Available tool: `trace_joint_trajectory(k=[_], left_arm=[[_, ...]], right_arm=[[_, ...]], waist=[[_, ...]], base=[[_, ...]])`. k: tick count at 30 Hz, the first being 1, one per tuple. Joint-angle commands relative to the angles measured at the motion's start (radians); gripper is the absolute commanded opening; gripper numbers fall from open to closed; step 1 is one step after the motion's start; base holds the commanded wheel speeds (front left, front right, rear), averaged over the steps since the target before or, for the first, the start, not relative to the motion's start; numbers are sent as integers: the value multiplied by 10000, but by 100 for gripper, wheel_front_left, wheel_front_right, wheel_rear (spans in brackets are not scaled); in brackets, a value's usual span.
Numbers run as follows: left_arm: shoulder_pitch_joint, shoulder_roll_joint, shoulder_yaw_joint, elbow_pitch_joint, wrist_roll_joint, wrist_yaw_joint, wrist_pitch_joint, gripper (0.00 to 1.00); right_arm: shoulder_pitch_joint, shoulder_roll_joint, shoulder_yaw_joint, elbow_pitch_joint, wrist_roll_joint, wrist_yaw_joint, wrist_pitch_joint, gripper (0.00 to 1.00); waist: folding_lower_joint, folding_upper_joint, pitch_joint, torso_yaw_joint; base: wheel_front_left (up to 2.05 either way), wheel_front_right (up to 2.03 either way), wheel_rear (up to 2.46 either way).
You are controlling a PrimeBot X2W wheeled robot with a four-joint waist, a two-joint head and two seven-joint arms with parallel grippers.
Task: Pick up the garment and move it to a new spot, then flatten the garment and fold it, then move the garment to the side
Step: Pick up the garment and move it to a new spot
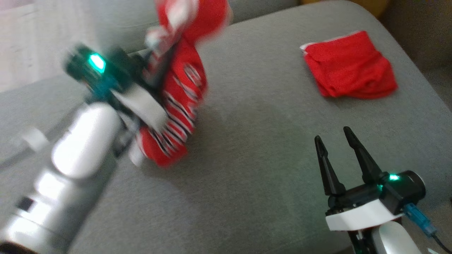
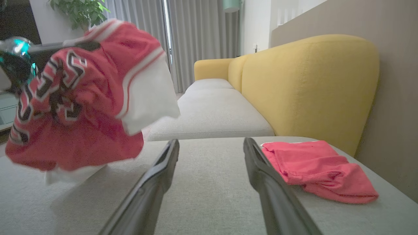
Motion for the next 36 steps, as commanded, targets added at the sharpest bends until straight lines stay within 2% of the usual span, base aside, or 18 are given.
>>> trace_joint_trajectory(k=[1, 5, 10, 11, 12, 15, 20, 28, 36], left_arm=[[-6, 89, 215, -170, -73, 48, -180, 0], [1097, -680, -495, 787, 49, 117, -814, 0], [1761, -1443, -764, 2121, 98, 360, -1445, 0], [1848, -1637, -758, 2368, 84, 409, -1553, 41], [1906, -1827, -721, 2549, 85, 499, -1639, 100], [2078, -2270, -514, 2703, 109, 726, -1750, 100], [2868, -2522, 265, 1508, 456, 1296, -1763, 100], [5274, -2454, 1730, -524, 1027, 2235, -1765, 100], [7693, -2256, 3419, -2971, 1612, 2967, -1766, 100]], right_arm=[[-213, 74, 187, -368, 88, 35, -56, 100], [-336, 196, 235, -363, 160, 35, -56, 100], [-602, 269, 400, -299, 219, 35, -56, 100], [-647, 277, 405, -279, 232, 35, -56, 100], [-677, 273, 393, -255, 232, 35, -56, 100], [-681, 229, 330, -156, 233, 35, -57, 100], [-395, 192, 269, 138, 312, 35, -57, 100], [458, 267, -327, 423, 349, 35, -57, 100], [1082, 433, -1162, 249, 48, 35, -57, 100]], waist=[[1, -1, 358, -575], [1, -1, 949, -695], [1, -1, 1385, -655], [1, -1, 1433, -596], [1, -1, 1443, -501], [1, -1, 1282, -122], [1, -1, 486, 761], [1, -1, -1074, 2366], [1, -1, -1698, 3256]], base=[[0, 0, 0], [0, 0, 0], [0, 0, 0], [0, 0, 0], [0, 0, 0], [0, 0, 0], [0, 0, 0], [0, 0, 0], [0, 0, 0]])
